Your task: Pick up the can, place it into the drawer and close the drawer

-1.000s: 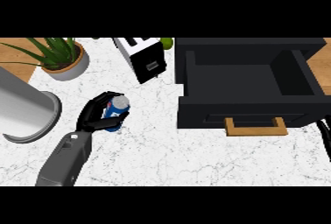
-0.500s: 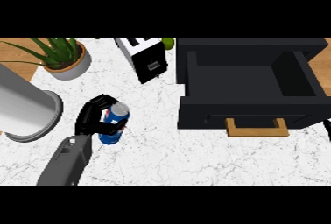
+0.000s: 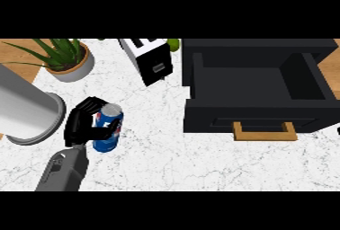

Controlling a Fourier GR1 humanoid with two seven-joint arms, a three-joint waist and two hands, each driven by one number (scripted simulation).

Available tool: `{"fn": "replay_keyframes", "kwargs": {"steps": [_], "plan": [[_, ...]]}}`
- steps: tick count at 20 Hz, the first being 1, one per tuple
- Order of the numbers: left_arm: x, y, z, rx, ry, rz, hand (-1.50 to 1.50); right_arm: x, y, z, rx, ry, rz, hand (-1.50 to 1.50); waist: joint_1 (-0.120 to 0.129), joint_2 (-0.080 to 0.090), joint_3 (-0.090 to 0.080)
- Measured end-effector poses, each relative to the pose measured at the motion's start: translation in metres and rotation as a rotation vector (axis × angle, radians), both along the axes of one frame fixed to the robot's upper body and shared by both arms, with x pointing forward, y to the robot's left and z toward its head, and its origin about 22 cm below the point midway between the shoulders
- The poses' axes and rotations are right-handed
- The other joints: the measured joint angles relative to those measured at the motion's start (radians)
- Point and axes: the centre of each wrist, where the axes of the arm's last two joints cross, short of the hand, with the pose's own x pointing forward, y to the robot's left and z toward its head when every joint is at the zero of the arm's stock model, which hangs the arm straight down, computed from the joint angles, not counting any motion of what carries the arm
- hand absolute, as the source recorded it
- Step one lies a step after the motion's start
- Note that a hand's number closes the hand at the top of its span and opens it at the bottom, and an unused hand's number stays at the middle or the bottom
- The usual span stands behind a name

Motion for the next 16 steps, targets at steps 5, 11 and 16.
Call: {"fn": "replay_keyframes", "kwargs": {"steps": [5,11,16], "plan": [[0.008,-0.017,0.035,0.015,-0.026,-0.045,1.50,-0.005,0.003,-0.001,0.003,-0.003,0.000,-1.50,-0.004,0.001,0.000],[0.021,-0.064,0.087,0.053,-0.091,-0.100,1.50,-0.003,-0.001,0.003,-0.002,-0.015,-0.001,-1.50,-0.006,0.001,0.000],[0.034,-0.091,0.126,0.070,-0.105,-0.137,1.50,-0.003,-0.005,0.006,-0.004,-0.011,-0.006,-1.50,-0.009,0.002,0.000]]}}
